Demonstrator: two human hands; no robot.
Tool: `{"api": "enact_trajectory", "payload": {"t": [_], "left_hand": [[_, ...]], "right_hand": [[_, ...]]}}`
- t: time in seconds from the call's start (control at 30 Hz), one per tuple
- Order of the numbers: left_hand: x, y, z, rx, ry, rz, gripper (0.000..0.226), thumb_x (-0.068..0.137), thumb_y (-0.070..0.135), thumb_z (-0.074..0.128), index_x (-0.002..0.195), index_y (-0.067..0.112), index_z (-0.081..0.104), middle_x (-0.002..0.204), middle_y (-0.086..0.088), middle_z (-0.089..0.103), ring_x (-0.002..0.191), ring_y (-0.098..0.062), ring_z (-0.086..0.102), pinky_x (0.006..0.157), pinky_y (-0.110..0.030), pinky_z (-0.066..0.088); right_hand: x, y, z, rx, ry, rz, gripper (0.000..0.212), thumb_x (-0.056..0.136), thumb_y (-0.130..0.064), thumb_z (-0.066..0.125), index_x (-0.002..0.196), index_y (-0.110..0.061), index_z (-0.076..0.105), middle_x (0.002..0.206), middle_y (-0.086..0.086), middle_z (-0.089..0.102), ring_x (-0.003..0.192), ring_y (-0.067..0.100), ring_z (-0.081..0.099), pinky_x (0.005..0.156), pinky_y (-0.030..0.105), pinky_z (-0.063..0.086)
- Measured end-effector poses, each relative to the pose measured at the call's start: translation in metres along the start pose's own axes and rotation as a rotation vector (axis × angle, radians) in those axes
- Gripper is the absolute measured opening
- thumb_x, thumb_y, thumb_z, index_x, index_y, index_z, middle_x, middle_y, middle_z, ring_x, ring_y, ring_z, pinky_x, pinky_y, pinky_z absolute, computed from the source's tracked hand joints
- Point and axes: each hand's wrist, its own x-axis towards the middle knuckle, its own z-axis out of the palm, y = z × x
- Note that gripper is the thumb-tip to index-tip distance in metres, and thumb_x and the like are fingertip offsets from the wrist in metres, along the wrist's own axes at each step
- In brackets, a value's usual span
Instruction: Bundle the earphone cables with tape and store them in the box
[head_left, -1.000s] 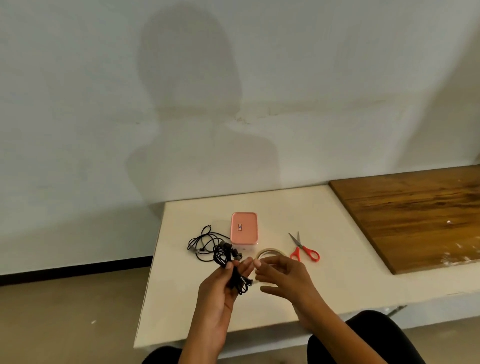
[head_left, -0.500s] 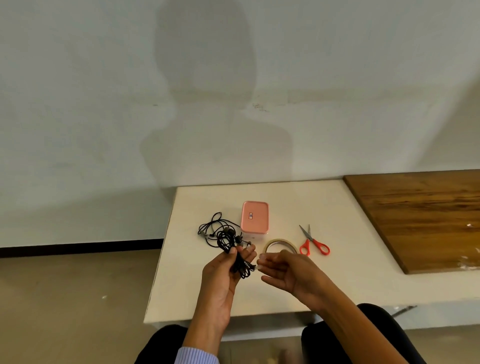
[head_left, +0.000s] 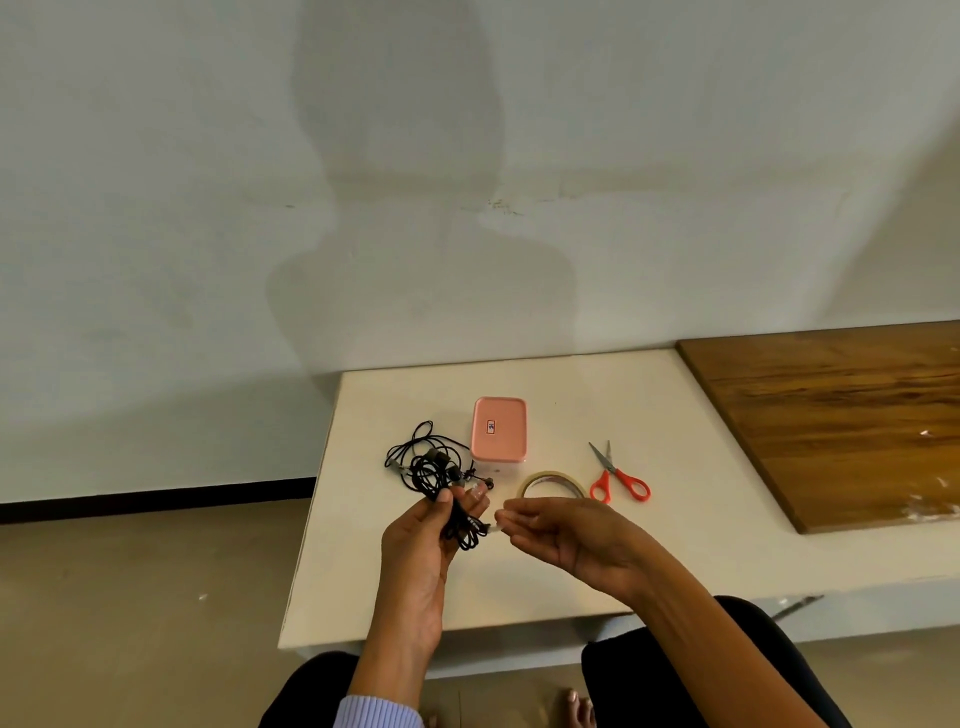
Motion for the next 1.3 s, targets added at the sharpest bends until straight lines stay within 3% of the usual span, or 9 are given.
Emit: {"api": "enact_trajectory", "payload": {"t": [0.1, 0.2, 0.37, 0.57, 0.73, 0.9, 1.0, 1.13, 1.3], "left_hand": [[0.001, -0.002, 0.0, 0.047, -0.007, -0.008, 0.021, 0.094, 0.01, 0.048, 0.085, 0.005, 0.067, 0.096, -0.018, 0.073, 0.094, -0.026, 0.07, 0.081, -0.032, 0.05], [-0.002, -0.003, 0.003, 0.087, -0.043, -0.004, 0.021, 0.094, 0.01, 0.049, 0.089, 0.005, 0.068, 0.094, -0.015, 0.074, 0.092, -0.022, 0.071, 0.079, -0.029, 0.049], [-0.005, -0.006, 0.005, 0.237, -0.074, 0.057, 0.021, 0.094, 0.012, 0.052, 0.092, 0.007, 0.072, 0.093, -0.009, 0.075, 0.094, -0.016, 0.07, 0.087, -0.026, 0.048], [0.001, -0.014, 0.002, 0.55, 0.117, 0.251, 0.021, 0.091, 0.014, 0.057, 0.076, 0.019, 0.07, 0.077, -0.004, 0.074, 0.08, -0.017, 0.07, 0.074, -0.024, 0.05], [-0.001, -0.019, 0.003, 0.738, 0.046, 0.338, 0.021, 0.091, 0.018, 0.06, 0.073, 0.022, 0.071, 0.065, 0.001, 0.072, 0.061, -0.01, 0.068, 0.055, -0.012, 0.049], [-0.002, -0.023, 0.004, 0.849, 0.024, 0.434, 0.027, 0.09, 0.008, 0.058, 0.067, 0.017, 0.071, 0.055, 0.002, 0.066, 0.051, -0.009, 0.062, 0.049, -0.018, 0.05], [-0.005, -0.024, 0.006, 0.867, -0.016, 0.433, 0.025, 0.09, 0.004, 0.055, 0.073, 0.013, 0.072, 0.053, 0.004, 0.062, 0.048, -0.003, 0.057, 0.046, -0.012, 0.043], [-0.005, -0.021, 0.005, 0.797, -0.112, 0.351, 0.022, 0.091, 0.0, 0.053, 0.088, 0.009, 0.073, 0.062, 0.002, 0.066, 0.056, -0.004, 0.064, 0.05, -0.012, 0.046], [-0.01, -0.015, 0.007, 0.679, -0.258, 0.221, 0.028, 0.091, 0.001, 0.051, 0.099, 0.019, 0.072, 0.068, 0.002, 0.067, 0.064, -0.006, 0.064, 0.06, -0.016, 0.051]], "right_hand": [[0.001, 0.001, 0.002, 0.028, 0.018, 0.015, 0.029, 0.093, -0.006, 0.042, 0.102, 0.011, 0.064, 0.097, 0.024, 0.07, 0.082, 0.029, 0.071, 0.07, 0.033, 0.06], [0.005, 0.007, 0.005, -0.144, 0.119, -0.077, 0.03, 0.09, -0.025, 0.061, 0.094, 0.003, 0.069, 0.086, 0.015, 0.069, 0.077, 0.022, 0.068, 0.069, 0.031, 0.059], [0.005, 0.013, 0.006, -0.364, 0.16, -0.23, 0.021, 0.079, -0.016, 0.073, 0.094, -0.001, 0.072, 0.092, 0.013, 0.068, 0.087, 0.019, 0.064, 0.066, 0.021, 0.056], [0.003, 0.015, 0.012, -0.523, 0.331, -0.544, 0.008, 0.074, -0.013, 0.077, 0.072, -0.007, 0.073, 0.082, 0.014, 0.067, 0.072, 0.017, 0.067, 0.062, 0.023, 0.056], [-0.005, 0.016, 0.015, -0.454, 0.105, -0.395, 0.016, 0.075, -0.017, 0.077, 0.082, -0.003, 0.073, 0.078, 0.007, 0.067, 0.07, 0.009, 0.063, 0.062, 0.019, 0.052], [-0.001, 0.022, 0.021, -0.462, 0.085, -0.381, 0.02, 0.077, -0.015, 0.075, 0.088, 0.002, 0.071, 0.073, 0.004, 0.068, 0.065, 0.005, 0.064, 0.063, 0.018, 0.052], [0.001, 0.023, 0.021, -0.473, 0.108, -0.395, 0.019, 0.077, -0.015, 0.075, 0.087, 0.001, 0.072, 0.072, 0.005, 0.068, 0.065, 0.009, 0.065, 0.063, 0.02, 0.053], [0.002, 0.022, 0.019, -0.473, 0.131, -0.382, 0.02, 0.078, -0.015, 0.074, 0.088, 0.002, 0.071, 0.073, 0.008, 0.067, 0.063, 0.01, 0.064, 0.061, 0.021, 0.053], [0.0, 0.018, 0.014, -0.458, 0.133, -0.367, 0.019, 0.08, -0.015, 0.073, 0.091, 0.001, 0.071, 0.083, 0.014, 0.069, 0.07, 0.014, 0.067, 0.061, 0.022, 0.053]]}}
